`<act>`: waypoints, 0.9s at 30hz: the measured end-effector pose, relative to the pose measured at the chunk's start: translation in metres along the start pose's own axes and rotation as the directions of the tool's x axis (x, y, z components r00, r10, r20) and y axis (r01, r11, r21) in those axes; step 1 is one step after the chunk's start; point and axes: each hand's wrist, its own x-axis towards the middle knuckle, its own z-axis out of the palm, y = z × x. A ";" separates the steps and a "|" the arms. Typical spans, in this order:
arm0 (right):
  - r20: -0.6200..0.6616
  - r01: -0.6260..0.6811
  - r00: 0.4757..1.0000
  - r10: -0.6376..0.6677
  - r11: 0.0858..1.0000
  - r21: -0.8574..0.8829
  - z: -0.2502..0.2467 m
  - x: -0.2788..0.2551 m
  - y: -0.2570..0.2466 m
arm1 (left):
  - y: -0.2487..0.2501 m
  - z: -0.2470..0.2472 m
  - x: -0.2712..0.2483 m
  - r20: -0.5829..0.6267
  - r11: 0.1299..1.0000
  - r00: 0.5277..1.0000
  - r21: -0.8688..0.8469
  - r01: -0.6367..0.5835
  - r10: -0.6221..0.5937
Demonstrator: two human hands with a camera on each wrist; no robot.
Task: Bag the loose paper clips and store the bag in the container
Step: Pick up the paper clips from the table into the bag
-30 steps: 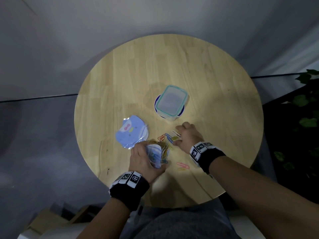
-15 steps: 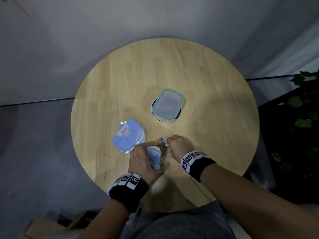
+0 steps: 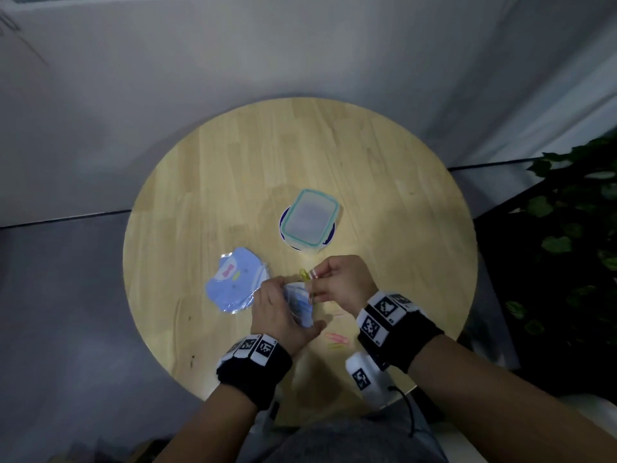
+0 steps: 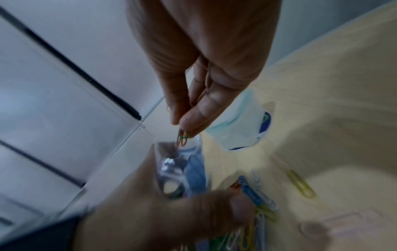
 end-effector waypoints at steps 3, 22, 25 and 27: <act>-0.022 0.073 0.997 -0.080 0.972 -0.224 0.004 -0.007 -0.006 | 0.007 0.003 0.001 -0.036 1.000 0.999 0.010 0.006 -0.005; -0.104 0.322 0.938 -0.331 0.942 -0.097 -0.022 -0.035 -0.018 | 0.030 -0.002 0.006 -0.192 0.992 0.978 -0.080 -0.099 0.082; 0.238 0.435 0.898 -0.369 0.824 -0.364 -0.025 -0.049 -0.008 | 0.034 -0.004 0.003 -0.243 0.977 0.960 -0.125 -0.172 0.138; 0.314 0.462 0.881 -0.354 0.788 -0.407 -0.024 -0.056 -0.005 | 0.035 -0.004 0.002 -0.244 0.970 0.956 -0.142 -0.200 0.161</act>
